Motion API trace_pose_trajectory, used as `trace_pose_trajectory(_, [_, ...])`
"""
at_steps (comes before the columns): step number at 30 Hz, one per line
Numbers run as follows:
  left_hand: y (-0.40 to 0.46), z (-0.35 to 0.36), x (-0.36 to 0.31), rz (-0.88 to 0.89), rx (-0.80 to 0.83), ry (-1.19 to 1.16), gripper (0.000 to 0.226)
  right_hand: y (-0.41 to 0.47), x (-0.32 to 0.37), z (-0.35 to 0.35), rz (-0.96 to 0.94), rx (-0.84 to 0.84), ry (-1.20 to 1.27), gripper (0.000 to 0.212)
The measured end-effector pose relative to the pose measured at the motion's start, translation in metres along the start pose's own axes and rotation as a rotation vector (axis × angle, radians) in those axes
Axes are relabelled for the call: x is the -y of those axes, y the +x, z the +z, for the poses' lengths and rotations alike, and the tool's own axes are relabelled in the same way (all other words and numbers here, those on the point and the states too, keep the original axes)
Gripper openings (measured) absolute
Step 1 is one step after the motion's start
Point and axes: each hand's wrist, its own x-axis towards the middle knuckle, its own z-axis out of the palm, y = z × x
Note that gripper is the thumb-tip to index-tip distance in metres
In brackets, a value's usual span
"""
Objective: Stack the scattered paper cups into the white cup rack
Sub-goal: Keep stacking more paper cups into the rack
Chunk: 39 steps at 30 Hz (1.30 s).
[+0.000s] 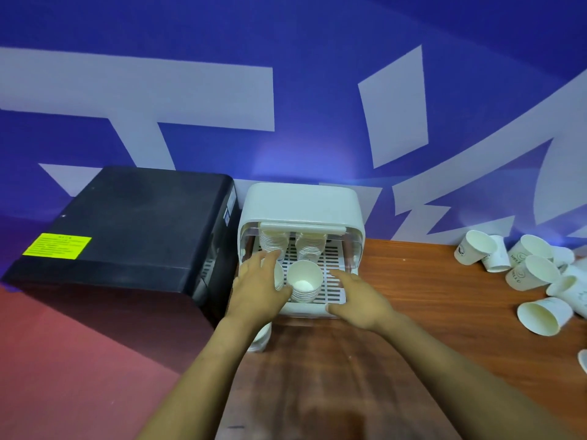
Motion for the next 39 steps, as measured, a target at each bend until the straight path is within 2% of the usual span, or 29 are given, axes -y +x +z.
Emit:
trace_pose_trajectory(9, [-0.015,0.022,-0.036,0.129,0.059,-0.122,0.043,-0.057,-0.032,-0.029,0.066,-0.082,0.032,0.044])
trace_pose_trajectory(12, [-0.028,0.047,-0.047,0.182,0.167,-0.148,0.040,-0.072,-0.046,-0.029,0.092,-0.075,0.008,0.041])
trace_pose_trajectory(15, [-0.041,0.066,-0.056,0.162,0.279,-0.142,0.036,-0.086,-0.061,-0.028,0.104,-0.056,0.006,0.040])
trace_pose_trajectory(21, [-0.041,0.076,-0.100,0.217,0.269,-0.079,0.034,-0.105,-0.101,-0.054,0.118,-0.111,0.099,0.038])
trace_pose_trajectory(26, [-0.043,0.113,-0.154,0.214,0.259,-0.037,0.032,-0.128,-0.170,-0.078,0.120,-0.101,0.140,0.037])
trace_pose_trajectory(33, [-0.049,0.191,-0.260,0.206,0.301,-0.015,0.035,-0.166,-0.307,-0.110,0.193,-0.123,0.169,0.037])
trace_pose_trajectory(39, [-0.062,0.258,-0.322,0.198,0.393,0.041,0.042,-0.199,-0.403,-0.119,0.341,-0.116,0.033,0.033])
